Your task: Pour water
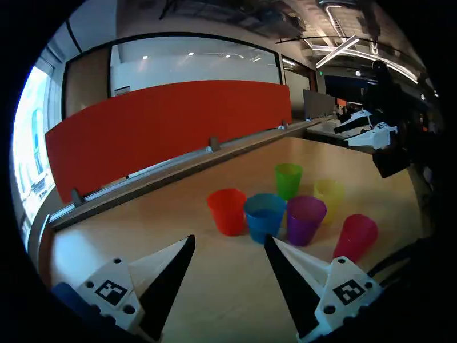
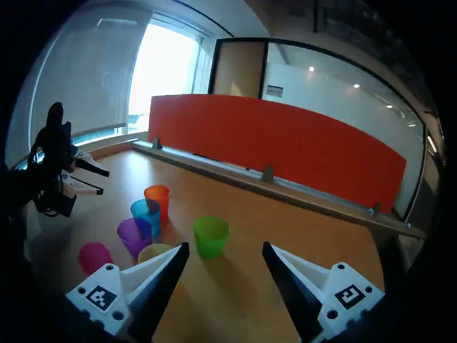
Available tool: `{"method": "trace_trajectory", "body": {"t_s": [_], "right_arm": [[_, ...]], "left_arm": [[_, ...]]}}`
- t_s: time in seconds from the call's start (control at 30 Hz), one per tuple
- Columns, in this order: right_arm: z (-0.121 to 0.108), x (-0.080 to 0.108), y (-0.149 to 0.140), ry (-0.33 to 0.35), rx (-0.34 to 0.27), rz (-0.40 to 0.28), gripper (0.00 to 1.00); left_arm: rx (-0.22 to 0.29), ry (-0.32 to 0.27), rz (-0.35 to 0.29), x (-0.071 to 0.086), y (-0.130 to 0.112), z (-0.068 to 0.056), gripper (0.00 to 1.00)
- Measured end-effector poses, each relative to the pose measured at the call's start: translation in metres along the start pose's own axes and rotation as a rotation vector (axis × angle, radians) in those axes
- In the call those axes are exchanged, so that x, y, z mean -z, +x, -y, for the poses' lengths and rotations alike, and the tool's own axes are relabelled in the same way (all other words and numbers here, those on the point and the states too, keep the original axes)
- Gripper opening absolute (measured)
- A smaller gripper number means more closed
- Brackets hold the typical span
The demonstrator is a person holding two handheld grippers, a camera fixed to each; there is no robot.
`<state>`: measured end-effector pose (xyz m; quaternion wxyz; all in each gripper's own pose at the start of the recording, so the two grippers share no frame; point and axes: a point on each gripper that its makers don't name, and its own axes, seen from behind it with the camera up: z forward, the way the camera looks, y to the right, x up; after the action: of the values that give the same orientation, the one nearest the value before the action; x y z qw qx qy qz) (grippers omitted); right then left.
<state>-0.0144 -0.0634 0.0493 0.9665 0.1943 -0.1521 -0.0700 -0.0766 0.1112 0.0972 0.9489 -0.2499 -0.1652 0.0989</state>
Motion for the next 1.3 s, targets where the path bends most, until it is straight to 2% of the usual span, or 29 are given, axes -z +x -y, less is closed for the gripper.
{"method": "trace_trajectory", "body": {"t_s": [0.3, 0.47, 0.77, 1.0, 1.3], "right_arm": [[-0.005, -0.013, -0.004, 0.018, 0.022, 0.029, 1.00], [-0.006, -0.019, -0.008, 0.028, 0.030, 0.039, 1.00], [-0.007, -0.026, -0.010, 0.037, 0.036, 0.048, 1.00], [-0.007, -0.028, -0.008, 0.040, 0.043, 0.046, 1.00], [-0.008, -0.031, -0.012, 0.044, 0.050, 0.054, 1.00]], "left_arm": [[-0.034, -0.065, 0.056, -0.035, -0.007, -0.014, 0.90], [-0.033, -0.107, 0.082, -0.050, -0.010, -0.022, 0.90], [-0.035, -0.195, 0.107, -0.063, -0.012, -0.042, 0.90], [-0.055, -0.217, 0.127, -0.076, -0.015, -0.049, 0.90], [-0.044, -0.255, 0.131, -0.088, -0.011, -0.057, 0.90]]}}
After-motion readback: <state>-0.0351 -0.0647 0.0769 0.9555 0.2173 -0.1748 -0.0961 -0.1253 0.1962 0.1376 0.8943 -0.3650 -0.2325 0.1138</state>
